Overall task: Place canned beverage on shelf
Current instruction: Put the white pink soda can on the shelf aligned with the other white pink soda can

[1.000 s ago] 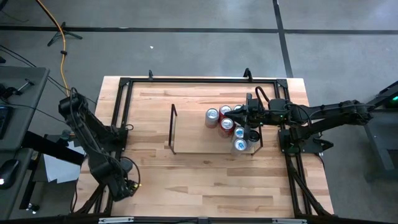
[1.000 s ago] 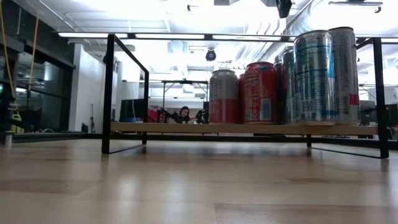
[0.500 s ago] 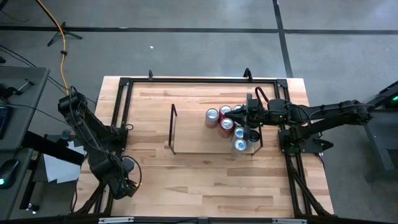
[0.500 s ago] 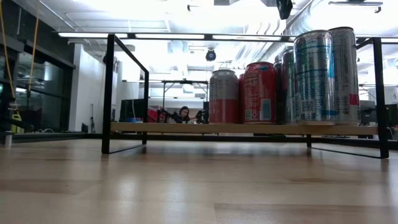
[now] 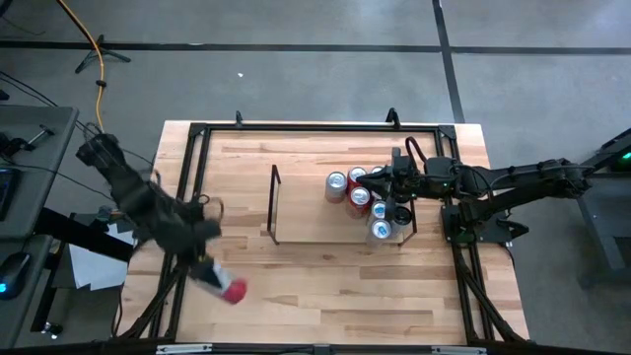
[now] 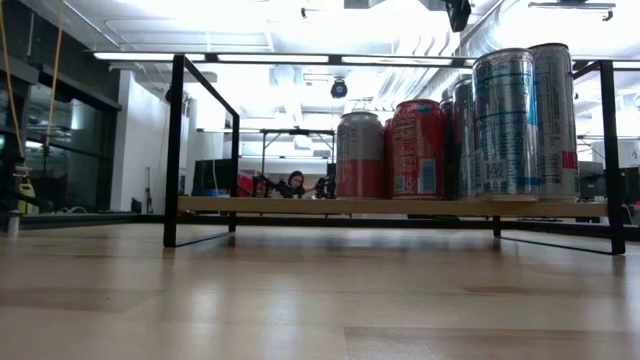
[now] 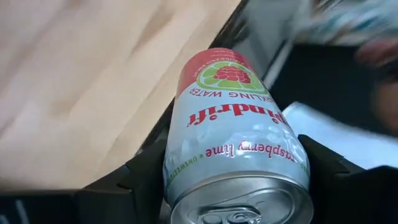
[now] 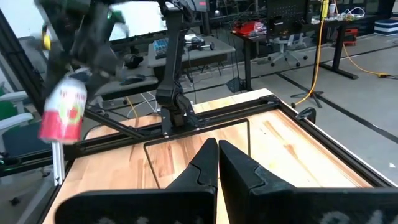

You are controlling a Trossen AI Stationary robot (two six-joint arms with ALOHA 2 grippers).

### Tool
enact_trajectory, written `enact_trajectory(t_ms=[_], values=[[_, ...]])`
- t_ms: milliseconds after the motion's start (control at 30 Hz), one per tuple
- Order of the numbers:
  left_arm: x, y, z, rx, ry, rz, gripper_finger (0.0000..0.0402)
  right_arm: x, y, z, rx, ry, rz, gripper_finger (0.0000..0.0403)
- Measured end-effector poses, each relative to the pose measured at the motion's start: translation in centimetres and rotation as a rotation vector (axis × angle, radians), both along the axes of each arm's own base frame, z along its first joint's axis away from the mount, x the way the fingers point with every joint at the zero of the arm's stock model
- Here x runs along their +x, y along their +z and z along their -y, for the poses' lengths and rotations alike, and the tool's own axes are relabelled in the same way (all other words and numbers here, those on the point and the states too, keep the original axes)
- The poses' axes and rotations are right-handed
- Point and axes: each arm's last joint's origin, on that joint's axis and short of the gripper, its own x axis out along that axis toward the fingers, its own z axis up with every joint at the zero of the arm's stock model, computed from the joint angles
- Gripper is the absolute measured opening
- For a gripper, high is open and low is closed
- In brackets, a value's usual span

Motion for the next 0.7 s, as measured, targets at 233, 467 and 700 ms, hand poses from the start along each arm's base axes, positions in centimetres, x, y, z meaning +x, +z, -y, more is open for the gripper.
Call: enact_trajectory(t_ms=[233,467,700], values=[[2.2,5.4,-5.2,0.172,0.151,0.342,0.0229,0.1,0.6,0.0,0.005,0.0,0.06,0.0],[6.9,10.0,-9.1,0.503,0.118,0.523,0.0229,0.1,1.8,0.0,0.008,-0.001,0.183,0.0],[13.2,7.9,-11.7,0.715,-0.099,0.251,0.0229,0.0,2.1,0.0,0.018,-0.003,0.223,0.0]])
